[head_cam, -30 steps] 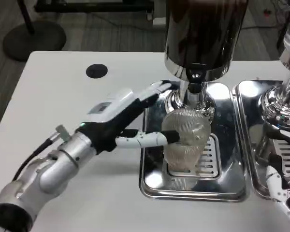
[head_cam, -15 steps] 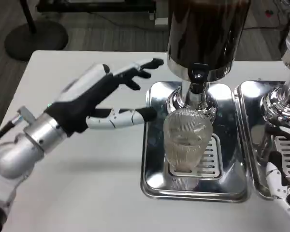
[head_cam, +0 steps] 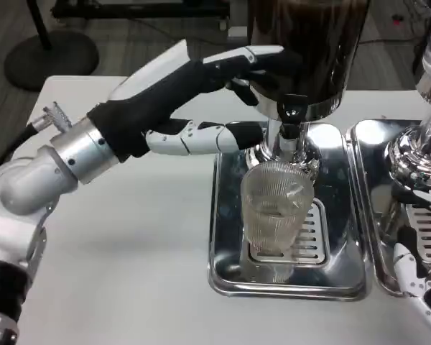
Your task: Grasp the cup under the faucet to collect the drink, then remove the cup.
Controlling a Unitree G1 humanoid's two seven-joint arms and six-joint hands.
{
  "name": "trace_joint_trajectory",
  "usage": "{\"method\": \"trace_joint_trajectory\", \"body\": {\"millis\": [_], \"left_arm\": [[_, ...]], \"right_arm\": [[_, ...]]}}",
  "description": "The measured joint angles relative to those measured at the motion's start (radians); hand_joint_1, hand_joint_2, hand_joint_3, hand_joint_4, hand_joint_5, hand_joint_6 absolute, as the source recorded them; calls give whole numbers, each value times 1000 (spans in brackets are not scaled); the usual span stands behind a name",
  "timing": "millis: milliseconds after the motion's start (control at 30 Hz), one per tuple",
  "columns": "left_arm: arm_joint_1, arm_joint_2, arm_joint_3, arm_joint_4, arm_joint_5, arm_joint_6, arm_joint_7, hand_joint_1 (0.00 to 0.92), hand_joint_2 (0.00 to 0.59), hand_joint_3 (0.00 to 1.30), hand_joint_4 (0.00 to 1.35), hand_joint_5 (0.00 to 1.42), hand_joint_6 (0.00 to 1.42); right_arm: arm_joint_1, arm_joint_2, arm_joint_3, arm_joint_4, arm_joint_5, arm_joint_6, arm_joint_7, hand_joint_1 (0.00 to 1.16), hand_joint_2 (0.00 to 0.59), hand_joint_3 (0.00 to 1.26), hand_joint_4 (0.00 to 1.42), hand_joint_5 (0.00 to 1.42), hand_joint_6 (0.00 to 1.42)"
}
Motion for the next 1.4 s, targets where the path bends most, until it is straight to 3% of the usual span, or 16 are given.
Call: {"method": "trace_joint_trajectory", "body": {"millis": [533, 967, 1400], "left_arm": [[-37, -27, 5, 20, 0, 19, -113, 118, 90, 255, 256, 327, 292], [-37, 41, 10, -59, 149, -137, -35, 96, 85, 253, 256, 327, 259], [5, 53, 7, -110, 163, -146, 3, 91, 83, 219, 223, 286, 239]], "right_arm": [[4, 10, 1, 6, 4, 0, -2, 468, 498, 362, 247, 221, 303], [-10, 10, 2, 30, 19, -2, -2, 468, 498, 362, 247, 221, 303], [-46, 6, 15, 35, 65, -3, 23, 472, 479, 339, 243, 210, 302]]}}
